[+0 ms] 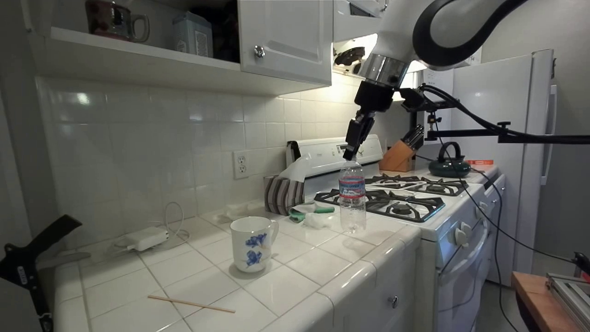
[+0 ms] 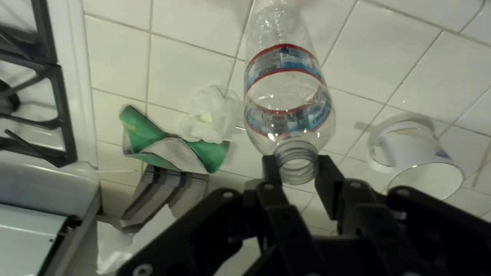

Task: Move the bottle to the left. Then, open the right door of the wall cabinet, retrieve a cup, and place it on the counter.

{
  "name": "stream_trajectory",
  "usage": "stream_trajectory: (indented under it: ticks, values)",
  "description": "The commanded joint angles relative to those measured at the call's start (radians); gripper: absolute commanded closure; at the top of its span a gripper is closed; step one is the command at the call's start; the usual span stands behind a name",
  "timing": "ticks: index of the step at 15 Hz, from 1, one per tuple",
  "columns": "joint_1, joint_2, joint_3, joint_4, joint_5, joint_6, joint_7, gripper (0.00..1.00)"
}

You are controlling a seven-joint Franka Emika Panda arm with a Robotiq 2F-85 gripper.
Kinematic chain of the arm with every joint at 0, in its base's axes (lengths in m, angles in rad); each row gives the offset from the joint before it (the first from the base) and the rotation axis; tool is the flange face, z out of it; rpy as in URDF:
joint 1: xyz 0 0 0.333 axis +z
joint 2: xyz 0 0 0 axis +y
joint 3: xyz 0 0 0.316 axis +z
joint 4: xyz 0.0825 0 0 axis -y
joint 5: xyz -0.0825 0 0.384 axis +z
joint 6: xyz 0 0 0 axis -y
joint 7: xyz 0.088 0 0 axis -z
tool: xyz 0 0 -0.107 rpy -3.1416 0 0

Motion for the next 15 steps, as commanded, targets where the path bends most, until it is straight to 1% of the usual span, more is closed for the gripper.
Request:
stream_trajectory:
  ticks: [1, 3, 5, 10, 15]
  values:
    - [0.026, 0.02, 0.034, 0.006, -0.013, 0.072, -0.092, 0.93]
    - [0.039, 0.073, 0.045, 0.046, 0.01, 0.125, -0.094, 0.93]
    - [0.042, 0.127, 0.05, 0.09, 0.026, 0.142, -0.086, 0.93]
    - [0.035, 0.252, 0.046, 0.206, 0.065, 0.093, -0.056, 0.93]
    - [0.039, 0.348, 0.05, 0.298, 0.136, 0.087, -0.049, 0.93]
